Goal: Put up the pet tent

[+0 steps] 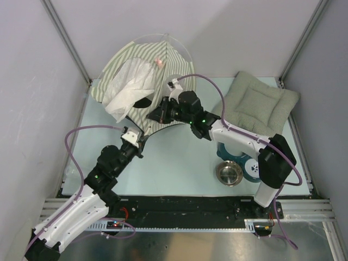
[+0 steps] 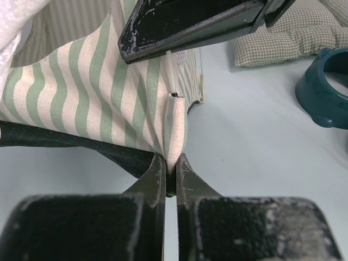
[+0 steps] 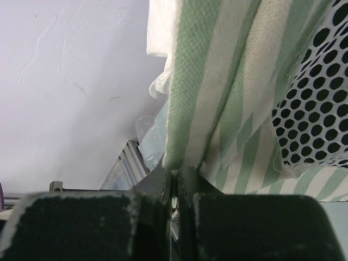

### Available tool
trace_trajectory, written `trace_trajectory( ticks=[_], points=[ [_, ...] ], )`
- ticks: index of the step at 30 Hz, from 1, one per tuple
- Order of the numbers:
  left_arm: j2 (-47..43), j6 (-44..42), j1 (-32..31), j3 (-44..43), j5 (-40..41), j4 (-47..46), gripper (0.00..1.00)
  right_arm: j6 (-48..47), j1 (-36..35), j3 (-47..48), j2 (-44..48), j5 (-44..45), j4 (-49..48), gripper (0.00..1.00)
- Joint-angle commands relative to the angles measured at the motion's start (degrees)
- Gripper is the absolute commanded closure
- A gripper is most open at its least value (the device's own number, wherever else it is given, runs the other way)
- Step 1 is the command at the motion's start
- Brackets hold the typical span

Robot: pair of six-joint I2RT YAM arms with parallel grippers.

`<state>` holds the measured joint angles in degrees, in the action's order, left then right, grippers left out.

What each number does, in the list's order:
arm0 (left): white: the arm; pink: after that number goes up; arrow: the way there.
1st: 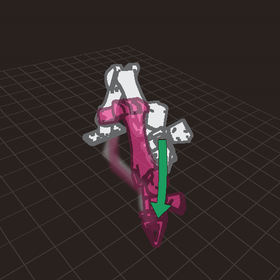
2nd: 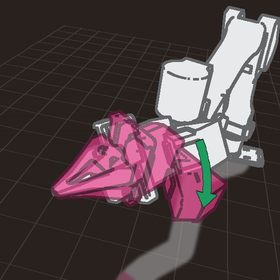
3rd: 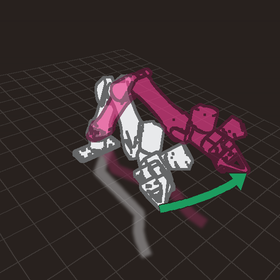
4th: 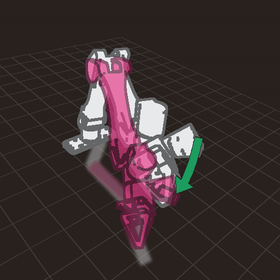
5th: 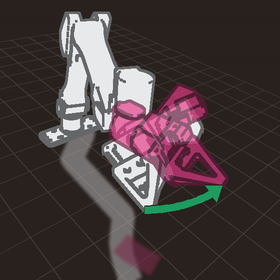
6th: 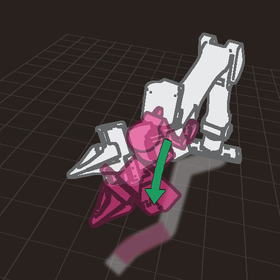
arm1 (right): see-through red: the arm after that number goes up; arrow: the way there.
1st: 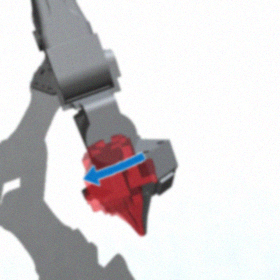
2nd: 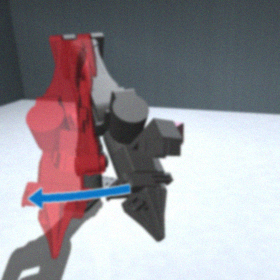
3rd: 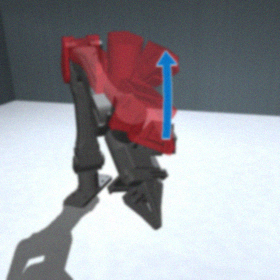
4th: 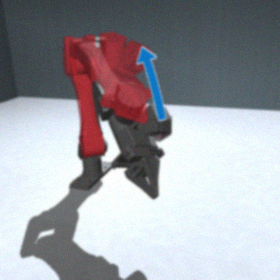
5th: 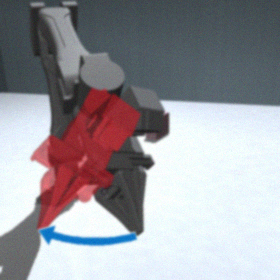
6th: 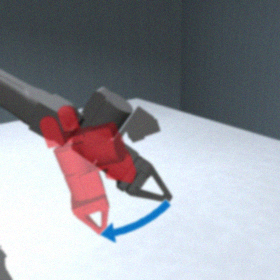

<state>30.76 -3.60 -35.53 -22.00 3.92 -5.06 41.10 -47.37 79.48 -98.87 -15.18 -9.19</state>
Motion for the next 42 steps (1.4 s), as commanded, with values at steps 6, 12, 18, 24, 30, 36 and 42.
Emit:
trace_trajectory(
  ticks=[6,12,18,24,30,36,42],
  points=[
    [-1.3,2.9,-1.0,-2.3,-1.9,2.5,1.00,-2.6,-1.6,-0.3,0.5,7.0,-1.9,1.00],
    [-1.5,3.1,-1.0,-2.5,-1.7,2.9,1.00,-2.7,-2.4,-0.3,0.6,7.5,-1.9,1.00],
    [-1.4,3.2,-1.0,-2.7,-2.2,3.1,1.00,-2.5,-2.4,0.0,0.5,8.1,-2.0,1.00],
    [-0.7,3.2,-1.0,-3.1,-2.2,3.1,1.00,-3.1,-2.9,0.0,0.6,8.8,-0.8,1.00],
    [-0.3,5.2,-1.0,-3.6,-2.3,3.2,1.00,-6.2,-4.0,-0.5,0.5,10.9,0.6,1.00],
    [0.9,8.4,-0.9,-4.3,-1.7,3.9,1.00,-8.9,-4.3,-1.5,0.8,11.2,-0.7,1.00],
    [2.1,11.1,-0.9,-5.1,0.1,3.9,1.00,-9.4,-4.7,-2.8,3.6,8.7,1.7,0.99]
  ],
)
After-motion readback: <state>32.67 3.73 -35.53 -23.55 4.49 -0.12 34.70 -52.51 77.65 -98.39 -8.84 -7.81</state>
